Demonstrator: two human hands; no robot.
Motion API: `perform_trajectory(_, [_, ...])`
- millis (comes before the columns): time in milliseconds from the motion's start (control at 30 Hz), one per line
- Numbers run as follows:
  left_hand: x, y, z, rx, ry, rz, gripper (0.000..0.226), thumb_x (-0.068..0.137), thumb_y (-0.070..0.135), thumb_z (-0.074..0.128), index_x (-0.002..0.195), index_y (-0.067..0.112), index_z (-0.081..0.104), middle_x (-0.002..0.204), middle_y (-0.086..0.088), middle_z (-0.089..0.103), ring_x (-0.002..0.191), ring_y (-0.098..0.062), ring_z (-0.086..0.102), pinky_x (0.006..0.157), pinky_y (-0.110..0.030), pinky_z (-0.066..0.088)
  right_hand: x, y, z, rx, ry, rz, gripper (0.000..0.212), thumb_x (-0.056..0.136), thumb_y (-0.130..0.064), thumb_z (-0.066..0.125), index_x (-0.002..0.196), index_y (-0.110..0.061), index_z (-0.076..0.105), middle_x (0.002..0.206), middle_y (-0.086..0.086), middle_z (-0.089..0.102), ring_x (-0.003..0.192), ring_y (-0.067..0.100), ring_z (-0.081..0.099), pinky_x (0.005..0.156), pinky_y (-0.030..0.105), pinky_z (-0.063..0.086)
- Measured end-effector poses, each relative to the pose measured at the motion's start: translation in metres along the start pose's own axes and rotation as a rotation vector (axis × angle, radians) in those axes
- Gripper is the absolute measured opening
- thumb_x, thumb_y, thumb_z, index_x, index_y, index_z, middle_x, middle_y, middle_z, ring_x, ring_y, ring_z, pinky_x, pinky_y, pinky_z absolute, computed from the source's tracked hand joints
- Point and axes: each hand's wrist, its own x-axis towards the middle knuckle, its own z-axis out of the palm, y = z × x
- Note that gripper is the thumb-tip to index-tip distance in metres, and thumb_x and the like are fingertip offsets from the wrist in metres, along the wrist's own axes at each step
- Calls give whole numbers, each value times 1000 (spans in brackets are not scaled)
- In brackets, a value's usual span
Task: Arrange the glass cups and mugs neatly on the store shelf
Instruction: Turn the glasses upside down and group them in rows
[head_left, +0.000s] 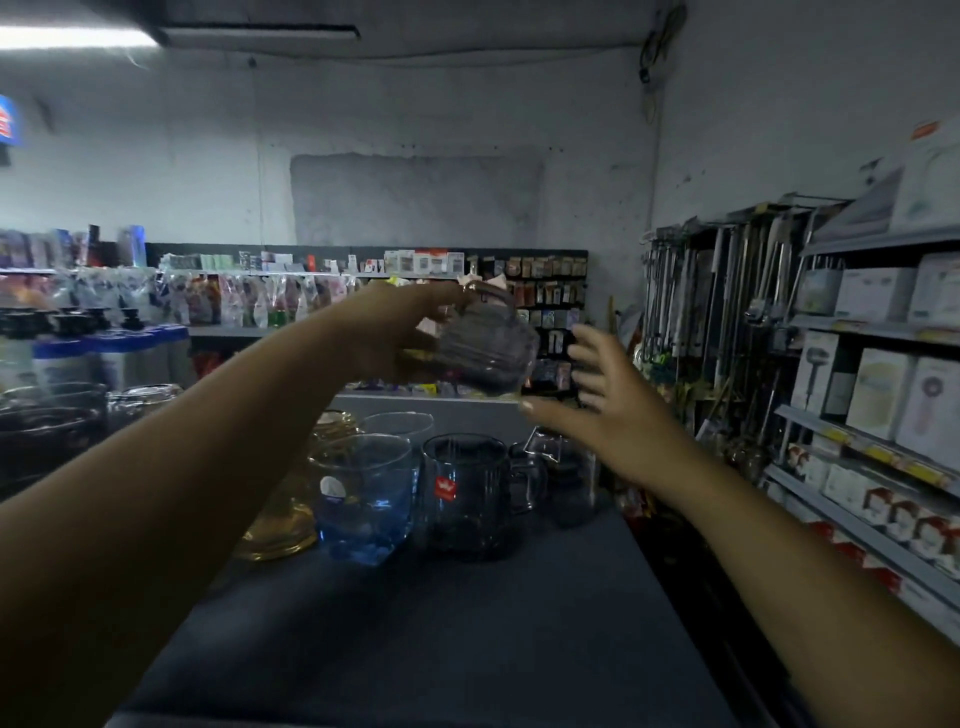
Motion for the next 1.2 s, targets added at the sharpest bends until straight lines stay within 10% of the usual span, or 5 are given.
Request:
perform_trajectory(333, [-29, -13, -6, -258, -170, -64, 64, 88, 52, 69, 131, 6, 57, 117, -20, 73, 98, -34, 75, 80, -37, 60, 33, -34, 18, 230, -22, -7, 99, 56, -56, 90, 141, -25, 51, 135, 0, 61, 120, 19, 61, 99, 39, 53])
perform_trajectory(467, [-29, -28, -12, 218, 71, 131, 52, 102, 54, 44, 110, 6, 62, 106, -21, 72, 90, -37, 74, 79, -45, 59, 37, -49, 4, 4, -64, -21, 72, 70, -48, 85, 131, -27, 52, 116, -8, 62, 94, 6, 64, 68, 17, 56])
perform_trajectory(567, [-27, -43, -17, 666, 249, 366, 43, 104, 43, 48, 103, 4, 66, 93, -10, 70, 75, -22, 66, 68, -34, 55, 56, -59, -4, -307, -92, 22, 92, 56, -62, 87, 131, -18, 57, 124, -2, 62, 112, 22, 62, 89, 37, 54])
perform_trajectory(833, [-19, -67, -24, 934, 121, 373, 29, 94, 25, 69, 116, 7, 71, 115, -10, 73, 99, -22, 69, 91, -37, 56, 89, -63, 32, -721, -305, 183, 55, 65, -55, 88, 74, -20, 47, 77, -1, 48, 65, 12, 43, 52, 27, 32])
perform_trajectory(1200, [-16, -83, -32, 895, 46, 442, 23, 96, 31, 66, 106, 13, 74, 101, -3, 75, 87, -14, 71, 80, -34, 60, 101, -41, 47, -732, -434, 335, 78, 67, -52, 88, 122, -5, 59, 108, 3, 55, 96, 22, 58, 75, 32, 50])
